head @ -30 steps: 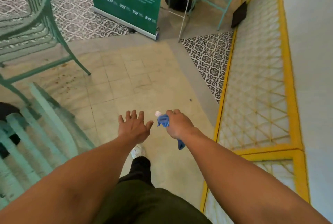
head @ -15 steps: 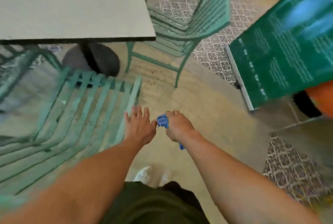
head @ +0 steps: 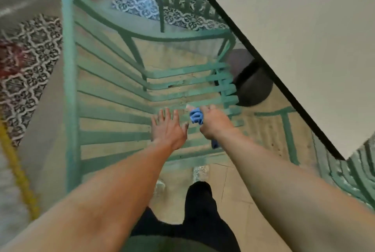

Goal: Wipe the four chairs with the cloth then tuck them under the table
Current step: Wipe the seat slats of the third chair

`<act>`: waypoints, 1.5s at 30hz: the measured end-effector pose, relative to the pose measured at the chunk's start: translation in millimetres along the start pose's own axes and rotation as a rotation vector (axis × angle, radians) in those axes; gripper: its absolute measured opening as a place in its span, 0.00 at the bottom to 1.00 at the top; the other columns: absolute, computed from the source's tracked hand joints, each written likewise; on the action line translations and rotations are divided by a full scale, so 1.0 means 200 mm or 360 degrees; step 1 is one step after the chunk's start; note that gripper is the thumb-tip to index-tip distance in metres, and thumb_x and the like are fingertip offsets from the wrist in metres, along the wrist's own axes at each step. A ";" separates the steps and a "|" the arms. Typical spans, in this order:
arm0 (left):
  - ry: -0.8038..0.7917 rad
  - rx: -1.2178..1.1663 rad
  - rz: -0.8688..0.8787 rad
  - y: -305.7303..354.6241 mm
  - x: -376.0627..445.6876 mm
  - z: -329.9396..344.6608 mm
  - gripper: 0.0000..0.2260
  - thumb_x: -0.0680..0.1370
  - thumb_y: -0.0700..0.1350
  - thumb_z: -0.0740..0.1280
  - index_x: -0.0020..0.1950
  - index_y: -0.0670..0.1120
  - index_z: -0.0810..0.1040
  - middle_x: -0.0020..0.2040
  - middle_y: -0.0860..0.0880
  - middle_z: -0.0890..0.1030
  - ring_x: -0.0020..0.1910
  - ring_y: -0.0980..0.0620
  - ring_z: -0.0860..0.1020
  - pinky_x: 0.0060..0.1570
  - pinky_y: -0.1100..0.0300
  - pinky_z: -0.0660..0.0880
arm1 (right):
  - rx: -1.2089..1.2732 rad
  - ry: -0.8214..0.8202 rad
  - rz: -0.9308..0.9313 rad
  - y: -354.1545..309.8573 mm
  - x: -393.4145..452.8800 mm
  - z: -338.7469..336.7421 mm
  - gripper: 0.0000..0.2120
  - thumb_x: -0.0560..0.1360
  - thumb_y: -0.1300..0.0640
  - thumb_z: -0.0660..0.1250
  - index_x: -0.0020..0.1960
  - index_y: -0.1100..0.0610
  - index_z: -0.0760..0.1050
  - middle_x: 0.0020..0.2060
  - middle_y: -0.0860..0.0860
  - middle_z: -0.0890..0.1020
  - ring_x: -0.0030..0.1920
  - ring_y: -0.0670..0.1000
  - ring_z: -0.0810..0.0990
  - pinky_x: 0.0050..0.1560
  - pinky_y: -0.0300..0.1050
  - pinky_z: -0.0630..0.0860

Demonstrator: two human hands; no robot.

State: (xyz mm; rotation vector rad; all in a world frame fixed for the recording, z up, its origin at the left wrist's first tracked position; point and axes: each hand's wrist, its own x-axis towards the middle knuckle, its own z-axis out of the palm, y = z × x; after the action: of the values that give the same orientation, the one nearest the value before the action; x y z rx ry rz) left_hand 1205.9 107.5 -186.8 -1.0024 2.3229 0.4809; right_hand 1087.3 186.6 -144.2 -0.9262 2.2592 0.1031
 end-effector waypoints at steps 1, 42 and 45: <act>-0.0009 -0.0027 -0.0082 0.00 0.04 0.03 0.31 0.81 0.62 0.45 0.80 0.49 0.48 0.80 0.43 0.48 0.79 0.42 0.46 0.74 0.40 0.43 | -0.0042 -0.0029 -0.0065 0.01 0.07 0.00 0.18 0.76 0.58 0.62 0.65 0.56 0.67 0.61 0.60 0.71 0.61 0.61 0.72 0.57 0.51 0.71; 0.0486 0.0221 -0.0077 -0.30 1.14 0.85 0.26 0.81 0.57 0.49 0.70 0.42 0.70 0.62 0.40 0.76 0.62 0.39 0.71 0.71 0.43 0.58 | 0.0221 0.0692 -0.0666 -0.35 1.76 0.75 0.23 0.79 0.51 0.57 0.73 0.50 0.60 0.57 0.59 0.73 0.48 0.57 0.78 0.46 0.50 0.73; 0.0491 0.0229 -0.0064 -0.32 1.16 0.89 0.28 0.82 0.60 0.49 0.73 0.43 0.68 0.65 0.40 0.74 0.65 0.39 0.70 0.72 0.44 0.57 | 0.0007 0.0905 -0.0348 0.11 1.78 0.62 0.21 0.80 0.49 0.55 0.72 0.53 0.61 0.58 0.62 0.73 0.48 0.62 0.79 0.47 0.53 0.74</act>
State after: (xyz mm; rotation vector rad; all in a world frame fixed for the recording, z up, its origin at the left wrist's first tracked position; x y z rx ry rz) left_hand 1184.5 31.6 -475.6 -1.1147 2.5579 0.1466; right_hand 961.3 31.1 -464.3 -1.3211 2.6381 -0.2998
